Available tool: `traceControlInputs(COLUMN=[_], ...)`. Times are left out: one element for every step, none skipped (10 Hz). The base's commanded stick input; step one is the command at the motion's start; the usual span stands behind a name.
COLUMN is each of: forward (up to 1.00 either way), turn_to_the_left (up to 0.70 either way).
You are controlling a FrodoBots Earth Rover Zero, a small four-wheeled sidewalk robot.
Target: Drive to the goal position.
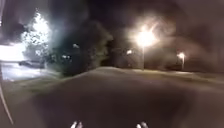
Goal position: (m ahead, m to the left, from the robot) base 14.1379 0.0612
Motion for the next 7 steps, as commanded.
traceControlInputs(forward=[0.50,0.50,0.50,0.50,0.50,0.50,0.50], turn_to_the_left=[0.00,0.00,0.00,0.00,0.00,0.50,0.50])
